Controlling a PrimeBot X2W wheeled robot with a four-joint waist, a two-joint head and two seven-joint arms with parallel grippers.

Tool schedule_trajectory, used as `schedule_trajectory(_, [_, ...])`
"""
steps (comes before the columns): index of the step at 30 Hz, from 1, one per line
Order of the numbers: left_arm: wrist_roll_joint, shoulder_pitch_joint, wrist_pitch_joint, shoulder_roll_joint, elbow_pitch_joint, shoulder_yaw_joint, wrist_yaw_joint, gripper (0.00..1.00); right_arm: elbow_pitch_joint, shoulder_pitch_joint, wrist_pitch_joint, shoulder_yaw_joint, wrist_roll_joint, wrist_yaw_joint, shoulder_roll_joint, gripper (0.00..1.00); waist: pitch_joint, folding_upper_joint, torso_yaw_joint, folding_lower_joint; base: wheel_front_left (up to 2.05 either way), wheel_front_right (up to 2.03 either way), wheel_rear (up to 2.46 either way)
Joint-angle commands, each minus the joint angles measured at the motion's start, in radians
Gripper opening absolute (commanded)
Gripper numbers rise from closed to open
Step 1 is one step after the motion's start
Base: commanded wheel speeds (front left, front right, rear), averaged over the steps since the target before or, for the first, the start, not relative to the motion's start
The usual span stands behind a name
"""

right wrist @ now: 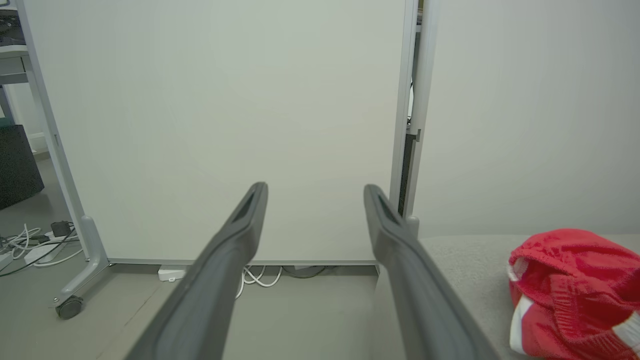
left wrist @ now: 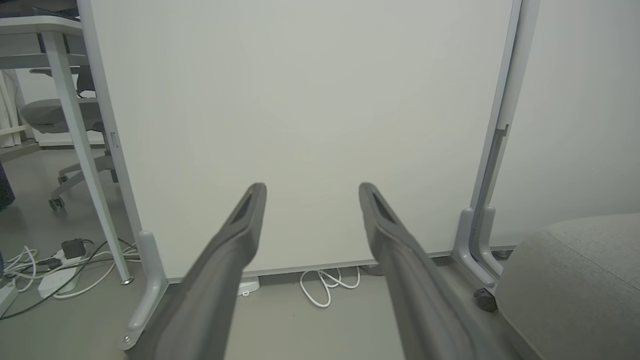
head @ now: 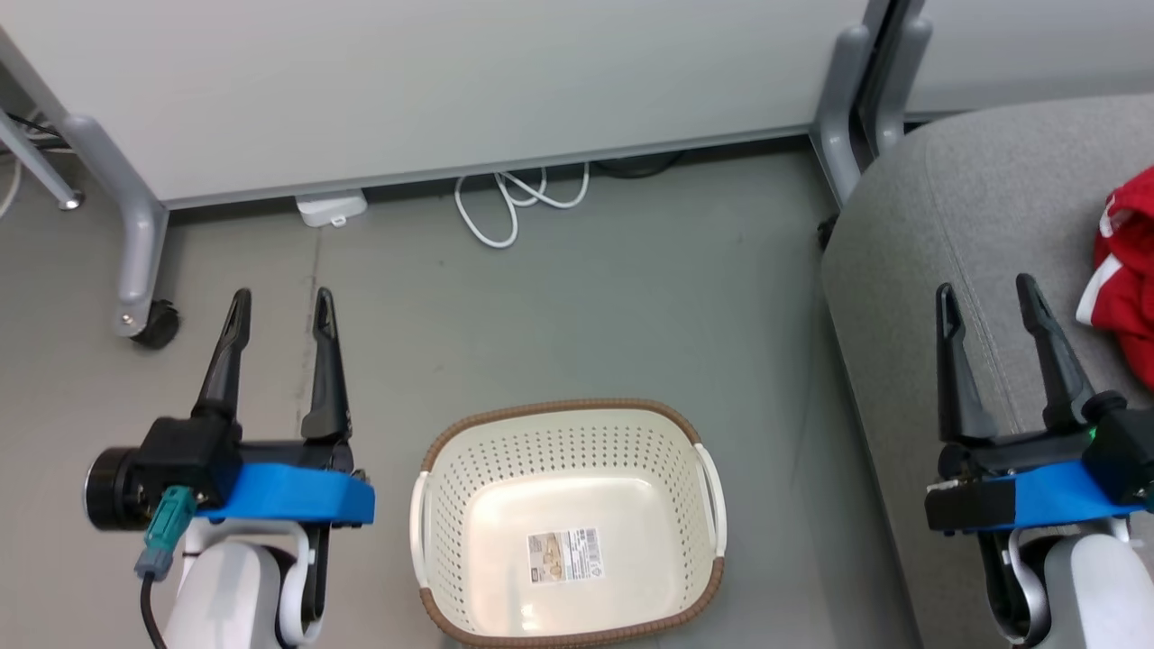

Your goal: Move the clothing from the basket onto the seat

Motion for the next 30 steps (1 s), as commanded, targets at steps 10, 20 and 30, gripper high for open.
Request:
schedule_trajectory(10, [0.056, 0.13, -0.003, -0.051, 0.004, 0.099, -0.058, 1.0, 0.031, 0.096, -0.001, 0.009, 0.005, 0.0, 0.033, 1.0, -0.085, -0.0001, 0.043, 0.0002, 0.0, 0.0, 0.0])
schedule_trajectory(20, [0.088, 0.192, -0.003, -0.076, 0.019, 0.119, -0.088, 1.0, 0.064, 0.169, -0.001, 0.007, 0.017, 0.0, 0.042, 1.0, -0.134, -0.0001, 0.044, 0.0002, 0.0, 0.0, 0.0])
schedule_trajectory(30, [0.099, 0.202, -0.003, -0.084, 0.032, 0.107, -0.106, 1.0, 0.09, 0.181, -0.001, 0.009, 0.047, 0.0, 0.043, 1.0, -0.159, -0.0001, 0.041, 0.0002, 0.0, 0.0, 0.0])
